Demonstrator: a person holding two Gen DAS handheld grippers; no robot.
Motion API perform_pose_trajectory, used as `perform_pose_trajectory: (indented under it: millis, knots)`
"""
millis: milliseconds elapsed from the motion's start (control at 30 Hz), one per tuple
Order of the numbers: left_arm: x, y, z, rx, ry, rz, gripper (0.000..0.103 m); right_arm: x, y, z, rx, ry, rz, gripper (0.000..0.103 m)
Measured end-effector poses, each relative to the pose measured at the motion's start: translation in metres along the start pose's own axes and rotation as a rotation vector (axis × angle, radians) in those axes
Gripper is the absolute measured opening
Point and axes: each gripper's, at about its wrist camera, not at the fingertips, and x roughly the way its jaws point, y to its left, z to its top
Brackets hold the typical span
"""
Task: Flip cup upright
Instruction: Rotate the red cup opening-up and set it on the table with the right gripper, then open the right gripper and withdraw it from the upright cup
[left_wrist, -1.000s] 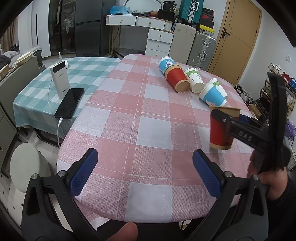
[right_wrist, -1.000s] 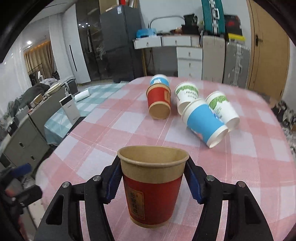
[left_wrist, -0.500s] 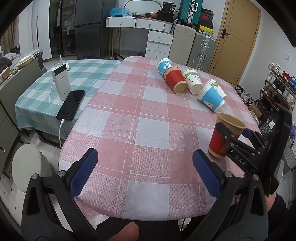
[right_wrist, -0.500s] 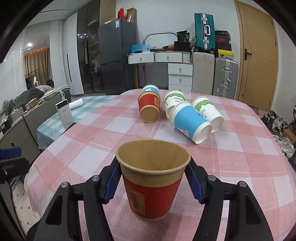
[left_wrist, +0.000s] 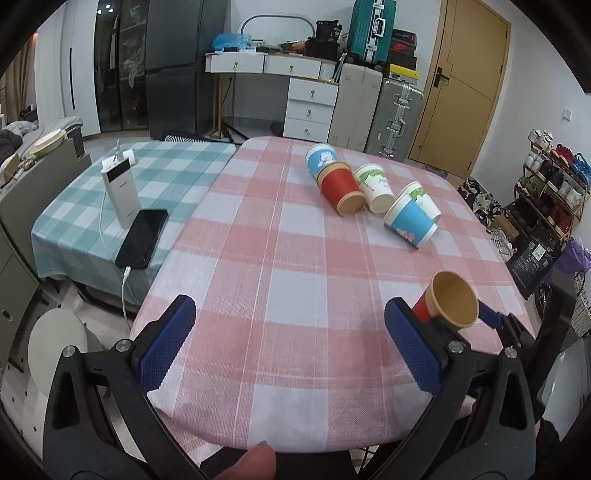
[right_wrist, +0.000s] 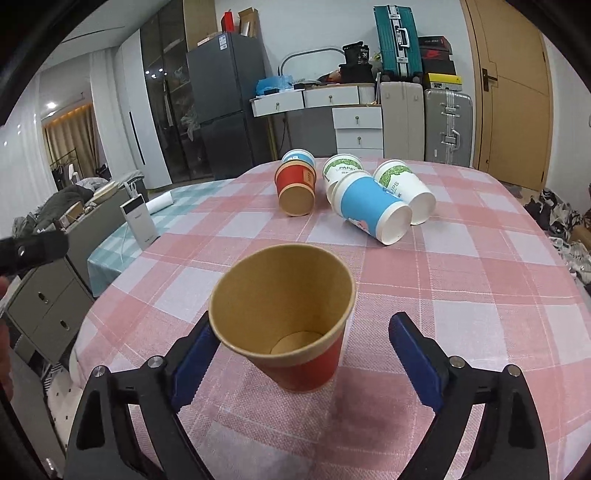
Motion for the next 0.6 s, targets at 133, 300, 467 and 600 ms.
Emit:
perform_pose_trajectory:
  millis: [133,300,467,600]
  knots:
    - [0.001,-0.013,0.013,0.008,0.0,-0.029,0.102,-0.02,-0.009,0.005,0.01,0.034,0.004,0.094]
    - [0.008,-0.044,0.016,0.063,0.008,-0.07,0.102,-0.065,-0.023,0.015,0.045,-0.059,0.038,0.103]
    - [0.013,-0.067,0.013,0.088,0.021,-0.103,0.102,-0.081,-0.023,0.02,0.04,-0.076,0.051,0.103]
    - [0.02,-0.082,0.006,0.123,0.042,-0.111,0.102,-0.085,-0.019,0.021,0.023,-0.035,-0.014,0.103]
